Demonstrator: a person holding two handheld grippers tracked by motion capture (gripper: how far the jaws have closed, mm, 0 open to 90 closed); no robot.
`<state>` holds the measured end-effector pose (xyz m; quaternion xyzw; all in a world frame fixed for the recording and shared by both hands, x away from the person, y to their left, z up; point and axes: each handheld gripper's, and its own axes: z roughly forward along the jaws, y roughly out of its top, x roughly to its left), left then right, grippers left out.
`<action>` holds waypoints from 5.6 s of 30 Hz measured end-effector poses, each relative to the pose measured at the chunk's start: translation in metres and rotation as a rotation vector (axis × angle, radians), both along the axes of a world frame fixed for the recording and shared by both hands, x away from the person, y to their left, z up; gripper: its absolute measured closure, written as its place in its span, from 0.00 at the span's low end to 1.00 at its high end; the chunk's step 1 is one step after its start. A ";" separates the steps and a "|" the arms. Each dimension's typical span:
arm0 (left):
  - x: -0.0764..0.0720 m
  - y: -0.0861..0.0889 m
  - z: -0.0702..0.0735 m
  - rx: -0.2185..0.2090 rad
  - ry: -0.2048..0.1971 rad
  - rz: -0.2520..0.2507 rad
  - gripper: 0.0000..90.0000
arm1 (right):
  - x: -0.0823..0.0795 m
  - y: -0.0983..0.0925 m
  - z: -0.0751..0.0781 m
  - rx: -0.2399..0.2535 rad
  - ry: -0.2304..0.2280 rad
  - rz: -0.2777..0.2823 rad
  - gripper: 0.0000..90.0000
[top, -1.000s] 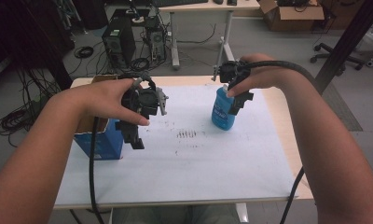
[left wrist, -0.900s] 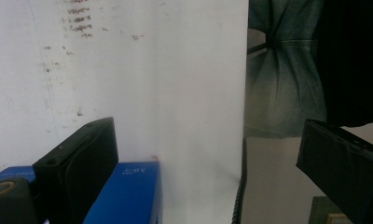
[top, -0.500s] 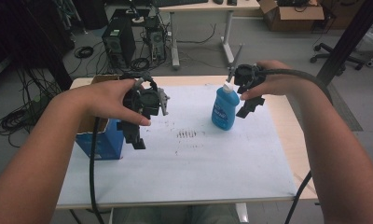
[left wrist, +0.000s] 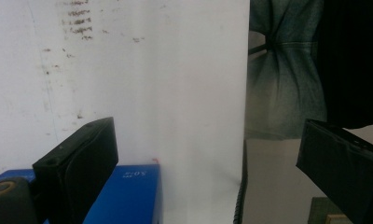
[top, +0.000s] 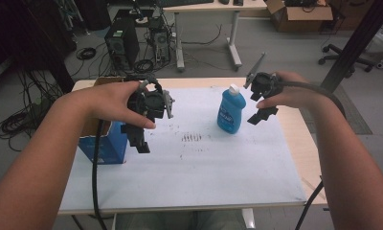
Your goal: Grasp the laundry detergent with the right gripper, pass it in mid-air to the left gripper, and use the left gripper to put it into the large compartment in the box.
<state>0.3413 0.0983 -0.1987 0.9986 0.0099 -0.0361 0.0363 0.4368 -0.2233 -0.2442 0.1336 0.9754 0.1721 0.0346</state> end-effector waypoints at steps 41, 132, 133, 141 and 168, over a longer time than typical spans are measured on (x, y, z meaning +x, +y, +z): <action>0.002 0.005 0.001 0.008 0.004 0.011 0.06 | 0.007 -0.041 -0.076 0.299 -0.114 -0.231 0.04; 0.008 0.000 -0.006 0.018 -0.002 0.015 0.06 | 0.029 -0.008 -0.180 0.774 -0.315 -0.516 0.01; 0.008 0.000 -0.006 0.016 -0.002 0.016 0.06 | 0.029 -0.007 -0.181 0.772 -0.326 -0.514 0.01; 0.008 0.000 -0.007 0.014 -0.003 0.018 0.06 | 0.030 -0.005 -0.183 0.779 -0.350 -0.531 0.03; 0.009 -0.001 -0.010 0.014 0.000 0.014 0.06 | 0.025 -0.001 -0.182 0.804 -0.396 -0.513 0.21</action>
